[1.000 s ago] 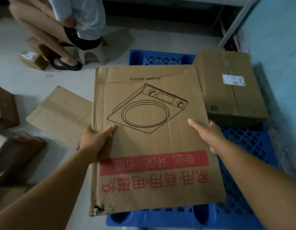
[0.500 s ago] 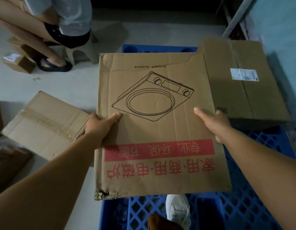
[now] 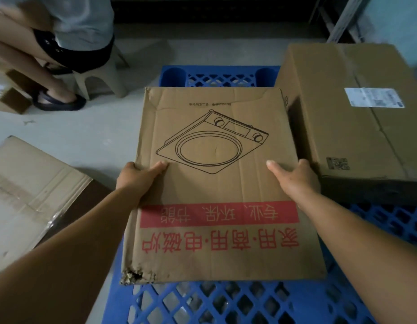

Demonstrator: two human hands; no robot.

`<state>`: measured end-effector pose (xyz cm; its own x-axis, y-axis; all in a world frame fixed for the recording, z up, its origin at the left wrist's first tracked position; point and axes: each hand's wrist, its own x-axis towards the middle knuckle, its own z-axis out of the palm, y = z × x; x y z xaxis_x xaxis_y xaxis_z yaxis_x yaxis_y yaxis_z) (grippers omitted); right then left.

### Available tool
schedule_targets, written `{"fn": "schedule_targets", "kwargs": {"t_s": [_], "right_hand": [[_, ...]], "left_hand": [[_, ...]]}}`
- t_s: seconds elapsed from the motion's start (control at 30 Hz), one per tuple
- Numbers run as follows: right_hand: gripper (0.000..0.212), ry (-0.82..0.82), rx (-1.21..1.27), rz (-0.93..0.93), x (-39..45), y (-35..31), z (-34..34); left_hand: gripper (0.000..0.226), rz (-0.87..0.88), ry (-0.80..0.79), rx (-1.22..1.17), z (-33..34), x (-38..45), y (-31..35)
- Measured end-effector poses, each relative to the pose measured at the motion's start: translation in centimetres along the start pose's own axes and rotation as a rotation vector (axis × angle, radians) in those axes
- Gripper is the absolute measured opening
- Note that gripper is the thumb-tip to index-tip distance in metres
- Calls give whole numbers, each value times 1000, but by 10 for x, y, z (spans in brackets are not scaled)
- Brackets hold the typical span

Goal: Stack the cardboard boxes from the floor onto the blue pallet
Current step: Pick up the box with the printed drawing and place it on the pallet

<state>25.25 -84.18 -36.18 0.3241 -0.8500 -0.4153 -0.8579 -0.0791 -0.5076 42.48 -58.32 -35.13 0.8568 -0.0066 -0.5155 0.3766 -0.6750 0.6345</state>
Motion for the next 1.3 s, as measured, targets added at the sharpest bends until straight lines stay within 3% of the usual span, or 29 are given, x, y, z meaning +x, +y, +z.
{"fn": "schedule_targets", "kwargs": {"t_s": [0.4, 0.57, 0.67, 0.73, 0.9, 1.07, 1.3], "right_hand": [[62, 106, -83, -84, 29, 22, 38], [79, 122, -346, -370, 13, 34, 49], [78, -11, -521, -632, -9, 42, 56], [82, -137, -534, -710, -25, 43, 59], [122, -463, -707, -853, -61, 47, 55], [139, -608, -848, -881, -69, 47, 46], [134, -582, -880, -845, -48, 20, 40]], "left_hand": [[79, 77, 88, 184, 45, 41, -16], [67, 445, 161, 426, 55, 32, -23], [71, 675, 29, 693, 66, 7, -32], [88, 772, -157, 817, 72, -16, -39], [134, 950, -583, 1162, 72, -68, -56], [136, 963, -599, 1311, 76, -75, -60], [124, 1015, -535, 1366, 89, -58, -33]]}}
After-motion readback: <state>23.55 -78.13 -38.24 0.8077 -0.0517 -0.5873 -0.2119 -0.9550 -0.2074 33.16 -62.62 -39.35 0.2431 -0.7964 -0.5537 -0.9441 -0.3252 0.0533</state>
